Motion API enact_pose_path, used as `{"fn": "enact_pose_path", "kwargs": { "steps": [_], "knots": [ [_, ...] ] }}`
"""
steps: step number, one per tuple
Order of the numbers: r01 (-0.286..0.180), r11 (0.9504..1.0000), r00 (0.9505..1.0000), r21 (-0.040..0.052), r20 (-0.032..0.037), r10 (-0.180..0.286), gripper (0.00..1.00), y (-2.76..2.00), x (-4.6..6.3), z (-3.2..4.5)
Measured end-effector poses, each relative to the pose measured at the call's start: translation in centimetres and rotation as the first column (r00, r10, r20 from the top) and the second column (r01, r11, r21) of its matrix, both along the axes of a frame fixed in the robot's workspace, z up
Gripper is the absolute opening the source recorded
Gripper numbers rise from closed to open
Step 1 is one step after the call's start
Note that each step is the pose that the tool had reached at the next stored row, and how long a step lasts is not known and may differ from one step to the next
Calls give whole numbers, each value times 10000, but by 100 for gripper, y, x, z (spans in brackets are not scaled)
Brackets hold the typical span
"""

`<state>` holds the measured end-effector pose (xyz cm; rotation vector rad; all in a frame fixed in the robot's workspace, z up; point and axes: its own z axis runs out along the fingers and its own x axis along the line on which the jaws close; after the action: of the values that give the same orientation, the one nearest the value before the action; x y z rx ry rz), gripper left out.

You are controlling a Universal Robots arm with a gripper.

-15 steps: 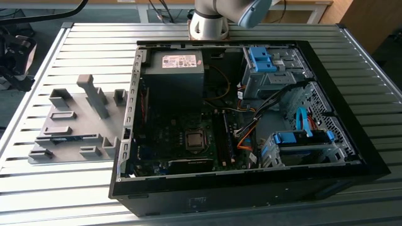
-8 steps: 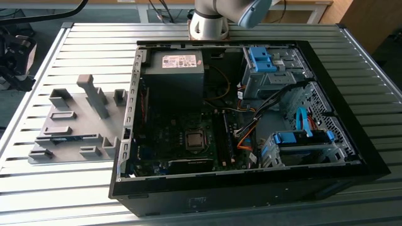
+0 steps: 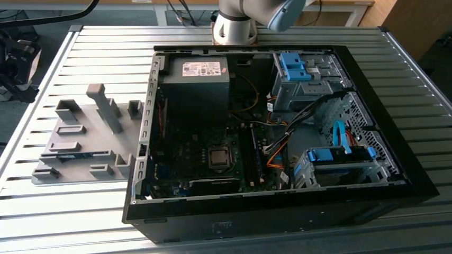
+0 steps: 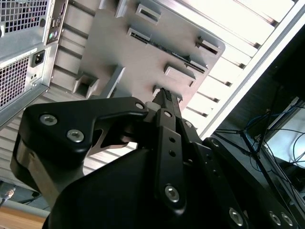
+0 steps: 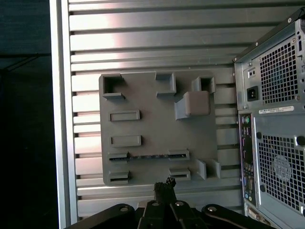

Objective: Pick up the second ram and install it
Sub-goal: 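Pick up the second ram and move it above second insertion slot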

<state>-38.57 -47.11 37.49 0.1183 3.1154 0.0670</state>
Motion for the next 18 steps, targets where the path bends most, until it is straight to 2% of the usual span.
{"fn": "enact_pose_path", "kwargs": {
  "steps": [18],
  "knots": [
    [0,10000,10000,0,-2,0,11,0,0,0]
  ]
}}
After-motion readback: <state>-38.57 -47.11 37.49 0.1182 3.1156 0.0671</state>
